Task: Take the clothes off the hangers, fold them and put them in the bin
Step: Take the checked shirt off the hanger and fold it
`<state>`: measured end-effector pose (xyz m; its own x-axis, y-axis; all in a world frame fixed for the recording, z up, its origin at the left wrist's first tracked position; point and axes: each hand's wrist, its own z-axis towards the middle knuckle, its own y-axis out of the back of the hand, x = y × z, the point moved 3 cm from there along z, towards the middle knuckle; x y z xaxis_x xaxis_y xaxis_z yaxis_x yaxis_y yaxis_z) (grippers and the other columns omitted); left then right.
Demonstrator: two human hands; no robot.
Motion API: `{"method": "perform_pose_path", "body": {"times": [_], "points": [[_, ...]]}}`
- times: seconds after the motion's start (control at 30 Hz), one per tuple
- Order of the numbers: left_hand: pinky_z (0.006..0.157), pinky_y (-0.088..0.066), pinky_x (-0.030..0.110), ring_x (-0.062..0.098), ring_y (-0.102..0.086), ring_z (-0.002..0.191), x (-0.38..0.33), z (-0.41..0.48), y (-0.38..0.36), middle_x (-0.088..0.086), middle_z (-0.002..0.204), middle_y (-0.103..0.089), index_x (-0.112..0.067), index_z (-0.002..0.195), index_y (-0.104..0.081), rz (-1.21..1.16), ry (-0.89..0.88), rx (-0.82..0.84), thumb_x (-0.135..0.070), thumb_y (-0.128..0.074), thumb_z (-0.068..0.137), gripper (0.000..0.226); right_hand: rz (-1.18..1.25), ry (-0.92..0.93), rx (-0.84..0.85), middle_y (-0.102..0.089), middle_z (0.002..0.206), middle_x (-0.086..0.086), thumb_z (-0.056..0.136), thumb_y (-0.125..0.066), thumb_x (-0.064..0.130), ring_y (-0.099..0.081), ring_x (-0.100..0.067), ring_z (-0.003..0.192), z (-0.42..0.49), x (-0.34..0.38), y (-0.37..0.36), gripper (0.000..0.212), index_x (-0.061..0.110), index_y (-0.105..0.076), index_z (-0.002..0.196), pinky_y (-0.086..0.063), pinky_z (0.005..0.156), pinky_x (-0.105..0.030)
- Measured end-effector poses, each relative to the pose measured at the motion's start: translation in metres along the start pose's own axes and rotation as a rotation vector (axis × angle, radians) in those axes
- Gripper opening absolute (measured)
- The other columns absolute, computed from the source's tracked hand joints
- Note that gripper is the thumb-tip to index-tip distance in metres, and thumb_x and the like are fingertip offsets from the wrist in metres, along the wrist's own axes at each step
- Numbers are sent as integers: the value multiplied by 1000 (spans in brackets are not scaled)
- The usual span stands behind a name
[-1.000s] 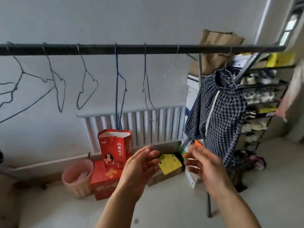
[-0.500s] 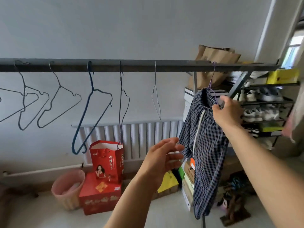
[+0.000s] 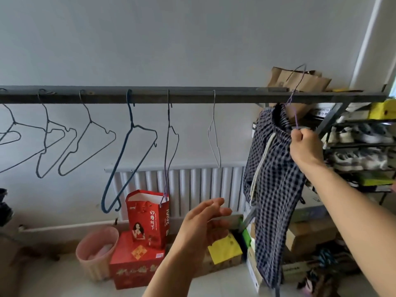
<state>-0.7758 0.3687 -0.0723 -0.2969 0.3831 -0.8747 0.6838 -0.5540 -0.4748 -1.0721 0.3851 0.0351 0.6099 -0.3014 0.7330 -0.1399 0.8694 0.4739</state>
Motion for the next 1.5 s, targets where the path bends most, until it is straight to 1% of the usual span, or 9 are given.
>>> {"method": "perform_pose_path", "body": {"times": [0.3,0.5,0.6,0.73,0.87,0.97,1.1,1.27,1.5], "points": [[74,-54,30,17,-65,78,-9,0,8,7,96,-73,-13,114,-67,222,-69,-2,-20,-51,100,22,113,-14,150,-24,56,-4,99,-48,35,-24,-19,49,-65,-6,16,45,9,-32,66,-20,53,-30],[59,-51,11,3,-68,78,-21,-6,-1,3,106,-68,-14,119,-62,513,-146,73,-18,-52,99,23,39,87,318,-21,48,0,92,-61,39,-26,-16,49,-103,-20,57,49,-5,-63,71,-27,59,-32],[86,-52,18,7,-58,115,-17,2,-1,-5,130,-59,-22,134,-51,750,-248,80,-27,-51,100,35,7,148,484,-19,45,3,93,-62,30,-19,-17,43,-120,-18,71,46,-1,-55,58,-26,56,-31],[118,-24,46,14,-24,144,-10,7,0,-6,157,-27,-34,152,-21,1020,-364,36,-57,-46,94,68,14,208,626,-23,50,-8,93,-56,12,-22,-17,46,-139,-17,77,50,17,-47,44,-28,55,-27],[98,-50,47,15,-62,105,-13,3,10,-8,112,-66,-35,124,-56,1104,-299,-3,-87,-40,75,73,102,227,667,-25,48,-3,91,-56,13,-24,-14,47,-154,-14,72,44,10,-53,48,-21,53,-30],[66,-55,38,13,-64,62,-21,-1,28,-8,66,-67,-27,77,-66,977,-316,-34,-62,-57,84,36,146,232,659,-35,43,6,88,-58,8,-29,-8,44,-166,-12,63,41,13,-58,47,-25,54,-29],[70,-58,40,25,-71,70,-39,-17,53,3,72,-73,-17,83,-71,806,-300,-134,-23,-64,91,12,-48,275,653,-64,62,13,82,-57,-4,-50,2,52,-180,-8,48,39,28,-70,63,-33,50,-12],[53,-53,24,14,-65,60,-60,-37,88,3,64,-70,-12,85,-72,677,-302,-246,-4,-57,91,18,-236,325,653,-59,98,23,80,-49,-7,-56,5,80,-179,-17,27,58,48,-66,85,-44,67,-19],[57,-48,28,21,-60,65,-68,-49,117,10,69,-63,-5,88,-66,579,-234,-246,-4,-46,96,22,118,119,821,-63,116,14,81,-53,-13,-57,8,102,-193,-17,2,63,41,-67,110,-46,81,-8]]}}
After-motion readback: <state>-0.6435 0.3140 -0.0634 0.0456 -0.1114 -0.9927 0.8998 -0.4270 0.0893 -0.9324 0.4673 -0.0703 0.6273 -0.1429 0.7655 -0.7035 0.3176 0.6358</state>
